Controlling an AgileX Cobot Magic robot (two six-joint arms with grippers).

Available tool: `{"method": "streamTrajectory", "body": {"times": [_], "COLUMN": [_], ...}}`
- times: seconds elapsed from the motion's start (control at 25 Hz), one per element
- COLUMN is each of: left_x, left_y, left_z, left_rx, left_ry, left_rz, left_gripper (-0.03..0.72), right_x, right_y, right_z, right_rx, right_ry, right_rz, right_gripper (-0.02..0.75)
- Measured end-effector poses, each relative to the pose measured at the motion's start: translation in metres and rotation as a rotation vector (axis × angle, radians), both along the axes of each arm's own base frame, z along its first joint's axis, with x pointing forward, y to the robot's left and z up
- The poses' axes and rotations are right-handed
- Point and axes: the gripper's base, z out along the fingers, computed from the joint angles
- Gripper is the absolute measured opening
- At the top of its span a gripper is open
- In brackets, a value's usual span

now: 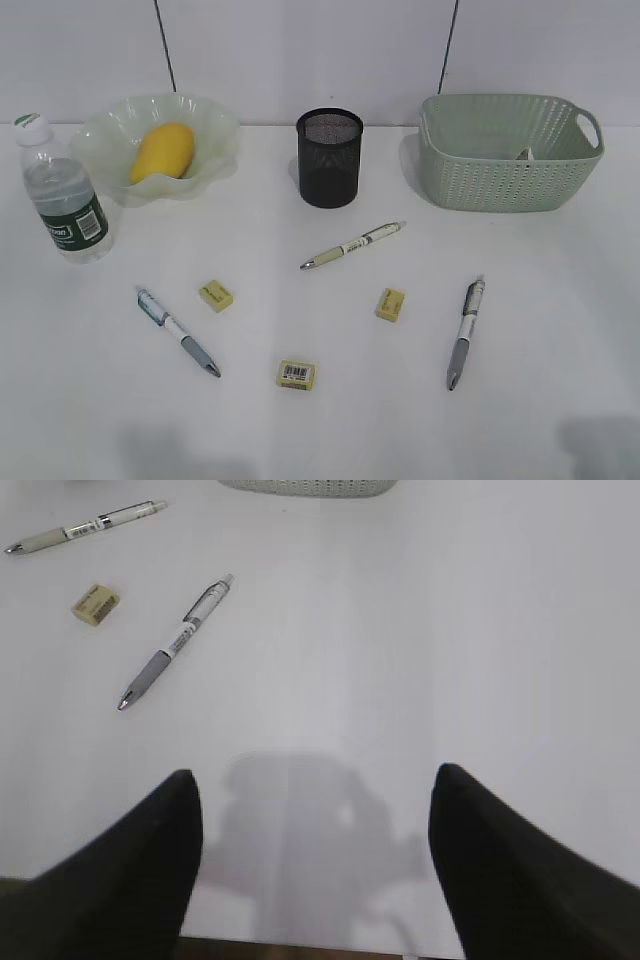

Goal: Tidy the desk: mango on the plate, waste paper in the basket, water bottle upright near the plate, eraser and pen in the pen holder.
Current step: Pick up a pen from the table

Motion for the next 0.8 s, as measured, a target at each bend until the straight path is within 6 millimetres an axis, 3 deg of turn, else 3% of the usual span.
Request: {"method": "streamTrajectory", "body": {"times": [0.28, 0.8], "left_x": [-0.028, -0.052], "left_y": [0.006, 0.009], "left_z": [-0.001, -0.003], "left_rx": [0.035, 0.023], "left_ry": [-0.113, -0.233], "left_rz": [-0.001, 0.001], "left_gripper": [0.519, 0.517], "right_x": [0.0, 0.0], "right_y": [0.0, 0.0], "right_z": [0.0, 0.0], "right_rx": [0.0, 0.0], "right_ry": [0.0, 0.0], "right_rz": [0.0, 0.0], "right_gripper": [0.561, 0.561]}}
